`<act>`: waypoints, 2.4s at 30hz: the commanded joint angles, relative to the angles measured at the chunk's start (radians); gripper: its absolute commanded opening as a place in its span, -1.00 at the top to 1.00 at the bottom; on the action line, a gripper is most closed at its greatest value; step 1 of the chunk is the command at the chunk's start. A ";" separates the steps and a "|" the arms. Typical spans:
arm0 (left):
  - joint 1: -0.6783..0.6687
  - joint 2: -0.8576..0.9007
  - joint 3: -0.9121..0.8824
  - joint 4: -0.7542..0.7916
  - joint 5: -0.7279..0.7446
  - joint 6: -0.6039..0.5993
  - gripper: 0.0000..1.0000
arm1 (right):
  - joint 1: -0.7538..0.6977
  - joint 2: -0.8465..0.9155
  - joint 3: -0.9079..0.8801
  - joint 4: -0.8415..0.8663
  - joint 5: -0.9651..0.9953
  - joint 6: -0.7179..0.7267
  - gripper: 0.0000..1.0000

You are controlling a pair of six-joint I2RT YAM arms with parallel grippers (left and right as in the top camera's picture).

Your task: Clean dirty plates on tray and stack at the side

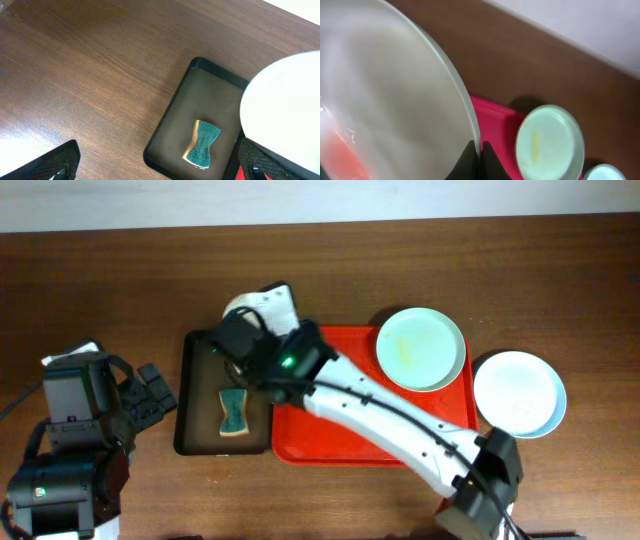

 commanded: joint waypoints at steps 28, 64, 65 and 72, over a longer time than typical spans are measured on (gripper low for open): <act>0.004 -0.003 0.014 0.002 -0.011 -0.014 -0.98 | 0.177 0.002 0.024 0.634 0.515 -0.846 0.92; 0.004 -0.003 0.014 0.002 -0.011 -0.014 -0.99 | 0.147 0.002 0.019 0.257 0.239 -0.209 0.92; 0.004 -0.003 0.014 0.002 -0.011 -0.014 -0.98 | 0.138 0.002 0.019 0.226 0.219 -0.153 0.92; 0.004 -0.003 0.014 0.002 -0.011 -0.014 -0.99 | -0.029 -0.048 0.019 0.047 -0.189 0.113 0.92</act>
